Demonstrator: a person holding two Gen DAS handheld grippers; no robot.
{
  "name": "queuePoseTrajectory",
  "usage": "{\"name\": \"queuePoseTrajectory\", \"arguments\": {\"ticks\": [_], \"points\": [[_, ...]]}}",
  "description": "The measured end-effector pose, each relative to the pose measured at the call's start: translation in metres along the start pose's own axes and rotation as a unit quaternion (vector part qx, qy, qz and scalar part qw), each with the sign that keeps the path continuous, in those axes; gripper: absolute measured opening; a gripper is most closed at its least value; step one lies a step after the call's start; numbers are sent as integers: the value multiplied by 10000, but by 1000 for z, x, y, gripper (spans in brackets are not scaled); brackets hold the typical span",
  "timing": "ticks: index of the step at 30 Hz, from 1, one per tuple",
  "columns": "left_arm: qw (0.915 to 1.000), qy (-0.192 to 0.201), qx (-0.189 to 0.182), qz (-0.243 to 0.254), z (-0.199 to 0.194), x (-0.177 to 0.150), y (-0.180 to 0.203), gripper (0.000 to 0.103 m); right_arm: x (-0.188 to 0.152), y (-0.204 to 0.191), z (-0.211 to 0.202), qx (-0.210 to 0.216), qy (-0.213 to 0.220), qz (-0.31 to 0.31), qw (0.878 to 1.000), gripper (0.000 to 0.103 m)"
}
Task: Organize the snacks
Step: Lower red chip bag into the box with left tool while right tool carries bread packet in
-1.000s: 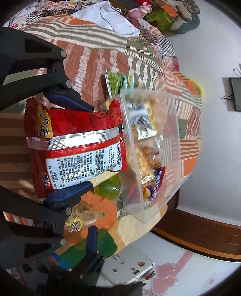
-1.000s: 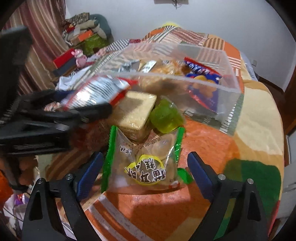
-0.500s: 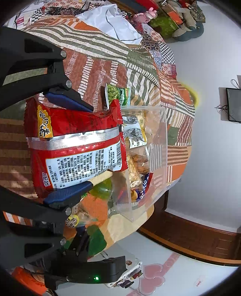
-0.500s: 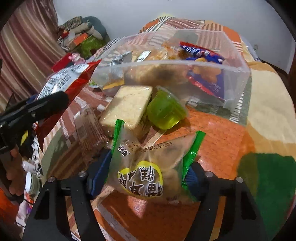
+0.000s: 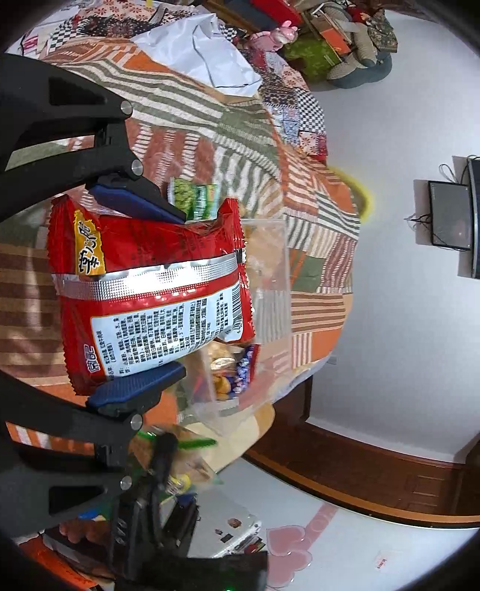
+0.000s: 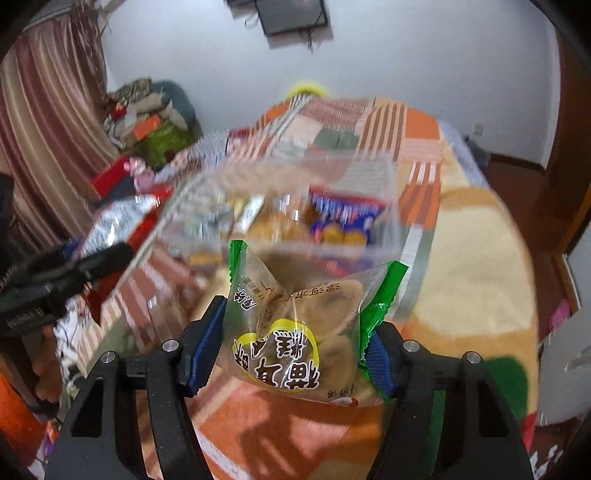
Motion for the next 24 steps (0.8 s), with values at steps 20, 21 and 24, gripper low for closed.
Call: {"name": "queuePoseTrajectory", "arguments": {"ticks": [20, 21, 24], "points": [[9989, 168, 90, -435, 66, 71, -28, 74, 86, -5, 36, 56, 547, -103, 9984, 65], [9988, 128, 108, -450, 74, 72, -31, 74, 88, -5, 42, 71, 513, -80, 9986, 65], [9988, -18, 110, -466, 93, 71, -34, 74, 90, -3, 57, 79, 403, -38, 9991, 65]]}}
Point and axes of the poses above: each gripper's, at about its wrist camera, not at the fingertips, and z roughly the way its jaws point, y to its right, x to its top, the point moved 8 cm from there along z, roughly the way its jaws point, and after that the axes turned 7 degrees about y, right-handed, at the moved point
